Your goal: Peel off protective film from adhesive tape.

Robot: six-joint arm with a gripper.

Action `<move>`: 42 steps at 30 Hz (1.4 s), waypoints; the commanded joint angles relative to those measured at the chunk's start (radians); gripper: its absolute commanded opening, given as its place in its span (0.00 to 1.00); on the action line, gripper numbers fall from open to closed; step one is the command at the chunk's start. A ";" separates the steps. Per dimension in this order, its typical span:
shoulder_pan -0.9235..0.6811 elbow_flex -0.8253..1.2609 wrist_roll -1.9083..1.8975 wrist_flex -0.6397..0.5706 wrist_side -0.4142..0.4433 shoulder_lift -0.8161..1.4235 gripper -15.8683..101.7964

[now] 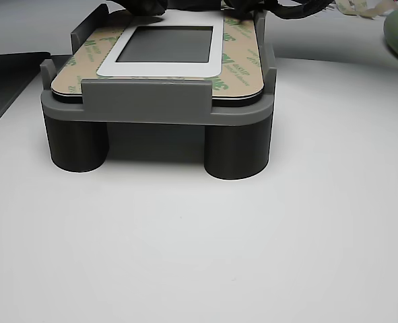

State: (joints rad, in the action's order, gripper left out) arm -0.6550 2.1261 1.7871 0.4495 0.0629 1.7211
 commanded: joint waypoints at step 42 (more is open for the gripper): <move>0.009 -0.048 -0.046 0.026 -0.018 0.006 0.03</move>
State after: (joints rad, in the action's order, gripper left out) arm -0.6550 2.1077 1.7426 0.4771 0.0476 1.7058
